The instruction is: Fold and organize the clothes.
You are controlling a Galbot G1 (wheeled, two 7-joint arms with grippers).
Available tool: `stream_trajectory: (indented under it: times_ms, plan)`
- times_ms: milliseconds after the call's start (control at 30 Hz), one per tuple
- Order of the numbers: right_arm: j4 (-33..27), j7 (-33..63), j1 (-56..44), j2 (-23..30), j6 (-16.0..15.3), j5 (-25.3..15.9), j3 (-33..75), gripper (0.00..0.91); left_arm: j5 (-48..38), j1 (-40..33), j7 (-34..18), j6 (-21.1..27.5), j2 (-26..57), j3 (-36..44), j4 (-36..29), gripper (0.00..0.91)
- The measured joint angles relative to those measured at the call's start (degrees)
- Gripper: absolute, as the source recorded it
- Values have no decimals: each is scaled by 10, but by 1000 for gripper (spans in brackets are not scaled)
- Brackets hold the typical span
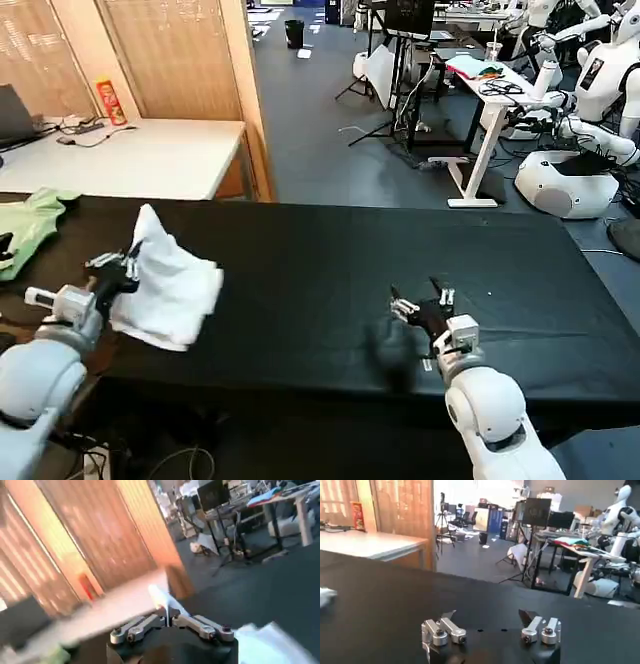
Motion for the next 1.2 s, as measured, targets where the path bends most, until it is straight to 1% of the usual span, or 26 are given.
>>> stream_trajectory:
  times_ms: [100, 233, 333, 367, 400, 433, 500, 600, 667, 833, 1000, 1200]
  plan:
    - [3, 0, -5, 0, 0, 0, 5, 878, -15, -3, -17, 18, -12, 29, -32, 0]
    - [9, -7, -14, 0, -1, 6, 11, 878, -59, -15, -49, 25, -57, 111, -49, 0]
    - [16, -16, -24, -1, -5, 32, 17, 878, -73, -31, -50, 17, -100, 175, -45, 0]
    - [17, -17, -27, -3, -6, 38, 20, 878, -73, -37, -51, 11, -116, 196, -40, 166]
    - [19, -16, -30, -5, -10, 45, 21, 878, -73, -43, -53, 5, -131, 213, -33, 780]
    - [21, -13, -33, -7, -15, 55, 21, 878, -73, -51, -57, 0, -145, 228, -25, 878]
    - [26, -9, -36, -13, -28, 79, 17, 878, -70, -64, -57, -10, -172, 253, -10, 878]
    - [28, -9, -36, -18, -39, 103, 7, 878, -69, -79, -51, -20, -204, 276, 7, 878]
    - [29, -10, -34, -18, -50, 120, -1, 878, -70, -83, -38, -35, -213, 282, 11, 878]
    - [20, -9, -20, -11, -70, 158, -28, 878, -91, -80, -7, -47, -218, 282, 7, 878]
    - [-2, -1, 5, 2, -71, 162, -66, 878, -82, -69, -9, -53, -217, 266, -1, 878]
    - [-57, 1, 47, 33, -68, 152, -116, 878, -59, -44, -9, -57, -213, 240, -14, 878]
